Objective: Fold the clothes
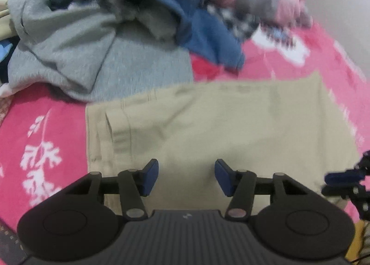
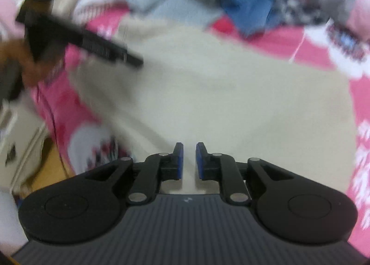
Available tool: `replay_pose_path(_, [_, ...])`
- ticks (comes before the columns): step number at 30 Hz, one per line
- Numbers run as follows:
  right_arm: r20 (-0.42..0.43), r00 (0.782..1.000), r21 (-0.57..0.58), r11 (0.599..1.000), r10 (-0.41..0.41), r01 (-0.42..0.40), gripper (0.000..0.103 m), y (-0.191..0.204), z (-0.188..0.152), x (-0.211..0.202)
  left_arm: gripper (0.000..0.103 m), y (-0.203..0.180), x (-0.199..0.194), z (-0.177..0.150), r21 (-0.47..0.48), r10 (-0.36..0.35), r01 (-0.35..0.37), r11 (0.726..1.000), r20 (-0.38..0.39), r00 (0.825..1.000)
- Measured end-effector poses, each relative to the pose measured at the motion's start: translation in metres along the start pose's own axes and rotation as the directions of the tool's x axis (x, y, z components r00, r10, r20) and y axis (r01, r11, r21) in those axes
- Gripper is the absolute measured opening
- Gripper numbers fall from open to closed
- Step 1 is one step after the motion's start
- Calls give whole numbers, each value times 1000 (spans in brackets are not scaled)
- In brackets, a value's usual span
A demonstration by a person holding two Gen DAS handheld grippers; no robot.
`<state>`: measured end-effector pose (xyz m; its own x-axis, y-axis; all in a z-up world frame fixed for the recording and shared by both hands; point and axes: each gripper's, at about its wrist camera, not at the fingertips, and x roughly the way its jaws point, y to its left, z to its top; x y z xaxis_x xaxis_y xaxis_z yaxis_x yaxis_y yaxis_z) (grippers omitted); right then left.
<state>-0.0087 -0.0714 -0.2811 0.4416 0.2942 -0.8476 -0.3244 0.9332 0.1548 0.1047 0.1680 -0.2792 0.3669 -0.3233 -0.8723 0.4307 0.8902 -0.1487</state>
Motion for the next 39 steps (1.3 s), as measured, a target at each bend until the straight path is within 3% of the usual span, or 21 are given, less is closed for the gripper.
replay_pose_path(3, [93,993,59,996,-74,69,12,-10,26,3,58,7,8,11,-21,12,-12,1000,3,1000])
replay_pose_path(6, [110,985,170,979,-132,112,12,-29,45,39,54,13,21,19,-78,38,-41,996,-43,998])
replay_pose_path(8, [19,985,172,971,-171,165,10,-44,48,78,55,16,29,24,-116,48,-57,992,-75,996])
replay_pose_path(9, [2,989,174,974,-150,148,10,-50,45,90,55,17,33,26,-135,53,-65,989,-92,994])
replay_pose_path(11, [3,991,214,968,-133,129,10,-53,49,88,55,19,39,30,-167,62,-82,983,-121,991])
replay_pose_path(13, [-13,985,213,962,-173,172,11,-48,58,77,56,19,41,32,-178,70,-93,980,-134,988])
replay_pose_path(16, [31,981,232,956,-194,181,11,-51,64,68,57,18,43,33,-179,78,-106,978,-155,985])
replay_pose_path(18, [-7,970,252,939,-242,236,10,-61,63,82,58,16,44,33,-165,85,-113,980,-165,983])
replay_pose_path(23, [-1,975,354,912,-222,208,10,-78,62,89,60,10,47,33,-141,111,-137,980,-183,977])
replay_pose_path(26, [9,969,352,908,-246,227,11,-66,63,69,60,9,47,33,-142,120,-147,979,-185,975])
replay_pose_path(30, [39,980,349,922,-193,168,11,-46,59,45,60,6,46,32,-136,138,-164,977,-186,973])
replay_pose_path(36, [-48,986,305,937,-162,169,11,-33,35,81,61,0,48,33,-118,161,-186,975,-194,968])
replay_pose_path(39, [-44,986,326,931,-159,165,11,-30,40,71,61,-2,49,33,-107,173,-197,975,-199,965])
